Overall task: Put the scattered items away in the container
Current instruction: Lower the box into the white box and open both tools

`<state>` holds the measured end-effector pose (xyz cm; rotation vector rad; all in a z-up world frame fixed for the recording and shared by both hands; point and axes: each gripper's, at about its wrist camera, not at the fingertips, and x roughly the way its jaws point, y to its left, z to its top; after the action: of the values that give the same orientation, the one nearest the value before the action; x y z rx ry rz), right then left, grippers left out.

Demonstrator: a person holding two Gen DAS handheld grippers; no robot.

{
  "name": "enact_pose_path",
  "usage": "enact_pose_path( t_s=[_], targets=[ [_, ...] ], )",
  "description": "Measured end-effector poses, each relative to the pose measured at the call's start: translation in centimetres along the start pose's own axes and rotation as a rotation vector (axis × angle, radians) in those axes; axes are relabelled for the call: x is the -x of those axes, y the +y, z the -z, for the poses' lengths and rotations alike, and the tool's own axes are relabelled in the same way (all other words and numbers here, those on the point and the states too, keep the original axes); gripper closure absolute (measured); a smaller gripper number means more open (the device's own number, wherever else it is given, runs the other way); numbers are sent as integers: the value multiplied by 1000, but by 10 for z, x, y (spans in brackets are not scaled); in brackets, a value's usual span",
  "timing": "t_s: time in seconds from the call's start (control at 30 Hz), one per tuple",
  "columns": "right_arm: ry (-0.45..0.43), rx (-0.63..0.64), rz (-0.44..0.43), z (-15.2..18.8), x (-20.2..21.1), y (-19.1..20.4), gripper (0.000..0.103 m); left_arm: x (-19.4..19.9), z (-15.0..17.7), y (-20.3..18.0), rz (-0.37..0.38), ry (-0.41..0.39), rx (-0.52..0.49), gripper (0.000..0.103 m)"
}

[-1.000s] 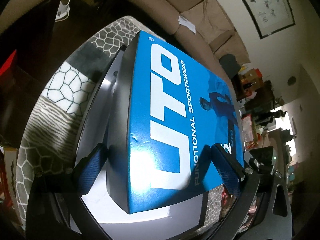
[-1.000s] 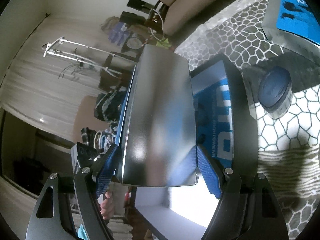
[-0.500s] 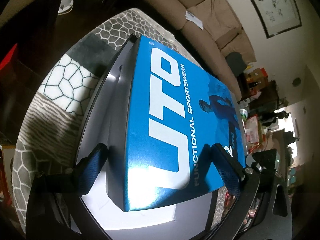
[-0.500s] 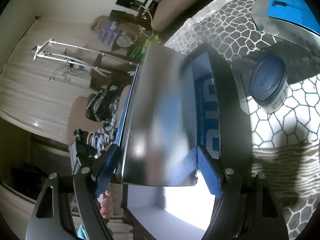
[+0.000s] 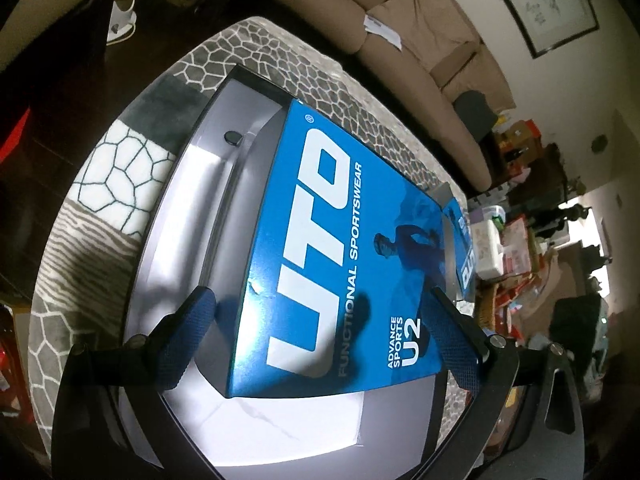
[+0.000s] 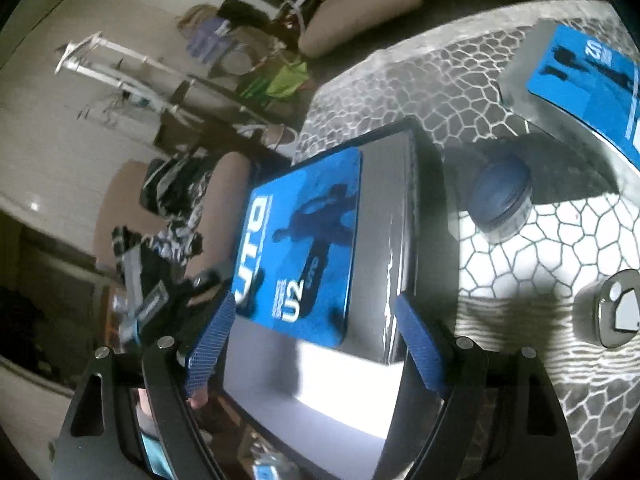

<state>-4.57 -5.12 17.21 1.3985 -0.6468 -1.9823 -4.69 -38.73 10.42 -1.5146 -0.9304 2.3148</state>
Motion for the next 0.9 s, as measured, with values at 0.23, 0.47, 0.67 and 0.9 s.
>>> enact_pose_path(
  t_s=[0.23, 0.47, 0.67, 0.9],
  targets=[
    [125, 86, -26, 34, -26, 11, 19, -2, 2, -3, -21, -2, 2, 1],
    [165, 117, -30, 44, -54, 18, 19, -4, 0, -2, -30, 0, 14, 1],
    [108, 84, -37, 29, -62, 9, 19, -9, -13, -1, -41, -13, 39, 1],
    [113, 62, -85, 31, -55, 11, 18, -6, -24, 4, 11, -18, 79, 0]
  ],
)
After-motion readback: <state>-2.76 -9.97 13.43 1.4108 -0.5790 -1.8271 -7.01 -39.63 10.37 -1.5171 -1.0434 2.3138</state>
